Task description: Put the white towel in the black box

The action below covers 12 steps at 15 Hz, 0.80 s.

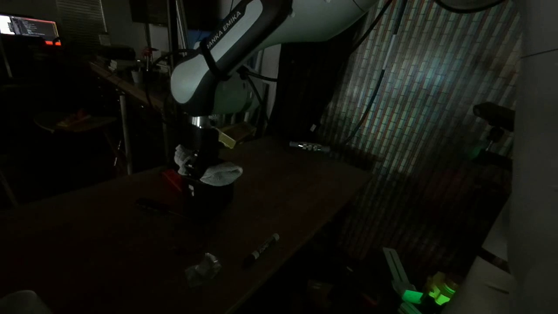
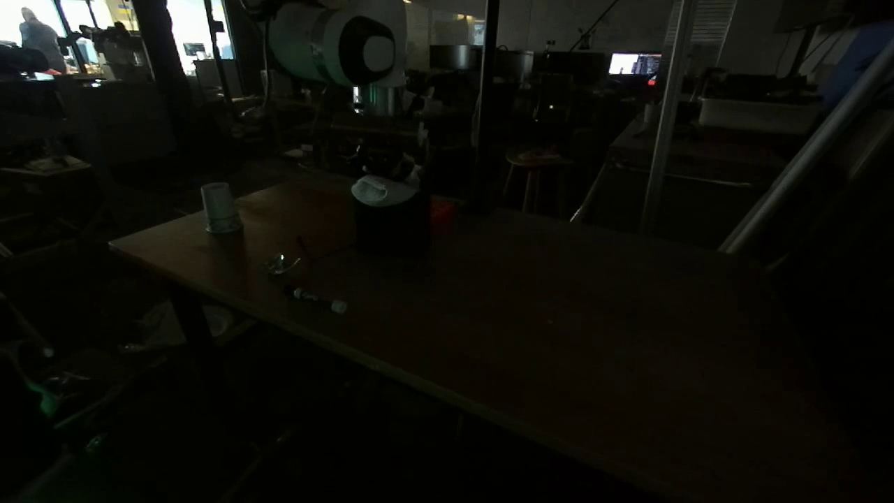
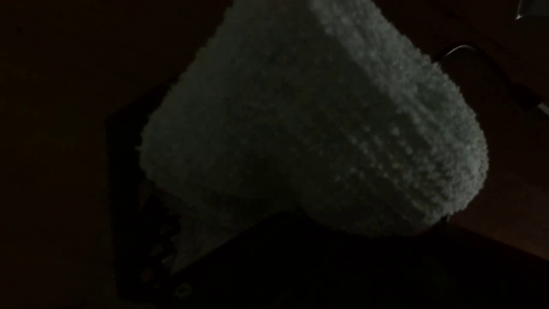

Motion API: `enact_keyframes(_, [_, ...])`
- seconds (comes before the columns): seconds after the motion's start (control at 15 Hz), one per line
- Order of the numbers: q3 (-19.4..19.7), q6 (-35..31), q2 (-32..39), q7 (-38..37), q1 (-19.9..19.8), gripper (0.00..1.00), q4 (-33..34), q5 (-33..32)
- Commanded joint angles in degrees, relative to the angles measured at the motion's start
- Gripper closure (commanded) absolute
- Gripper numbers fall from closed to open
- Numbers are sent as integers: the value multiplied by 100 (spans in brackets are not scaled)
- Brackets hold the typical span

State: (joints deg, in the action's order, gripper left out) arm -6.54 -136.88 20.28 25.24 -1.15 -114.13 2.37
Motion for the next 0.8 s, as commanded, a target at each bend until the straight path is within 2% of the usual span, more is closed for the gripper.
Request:
enact_keyframes(0.0, [-215, 95, 375, 434, -105, 100, 209, 327])
enact_keyframes(0.2, [-140, -82, 157, 238, -36, 100, 120, 181])
enact_keyframes(0.73, [39, -1222, -1033, -269, 75, 100, -825, -212])
